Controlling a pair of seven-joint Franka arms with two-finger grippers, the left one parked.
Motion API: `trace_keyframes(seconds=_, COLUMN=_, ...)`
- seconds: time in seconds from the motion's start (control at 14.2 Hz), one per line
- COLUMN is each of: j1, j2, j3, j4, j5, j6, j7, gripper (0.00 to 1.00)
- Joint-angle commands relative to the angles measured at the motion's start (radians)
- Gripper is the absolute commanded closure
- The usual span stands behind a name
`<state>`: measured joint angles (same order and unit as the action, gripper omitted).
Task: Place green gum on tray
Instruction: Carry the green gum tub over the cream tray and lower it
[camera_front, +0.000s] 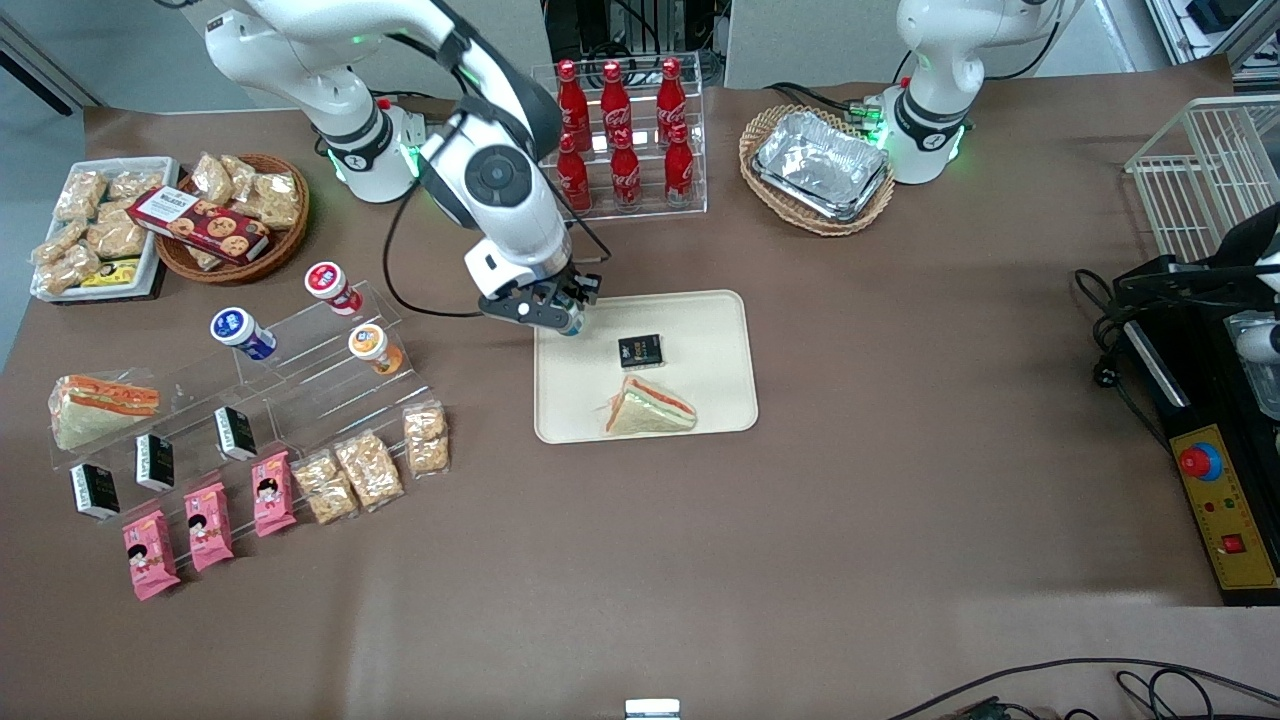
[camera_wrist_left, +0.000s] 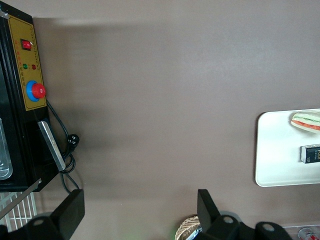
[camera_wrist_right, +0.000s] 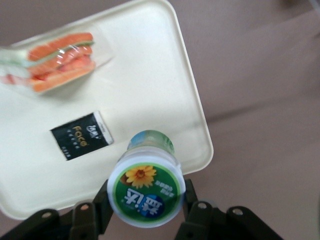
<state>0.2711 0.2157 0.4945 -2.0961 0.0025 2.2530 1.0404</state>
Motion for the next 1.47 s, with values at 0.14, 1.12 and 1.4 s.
trace_keyframes(seconds=0.14, j1=0.011, j2=0.056, j3=0.001, j4=-0.142, j5=-0.019, j6=0.230, j7=0.026, gripper=0.73)
trace_keyframes(seconds=1.12, j1=0.017, j2=0.126, j3=-0.010, j4=-0.140, j5=-0.073, j6=0.298, j7=0.059, gripper=0.71)
trace_keyframes(seconds=1.4, j1=0.017, j2=0.137, j3=-0.011, j4=-0.137, j5=-0.075, j6=0.298, j7=0.093, gripper=0.62)
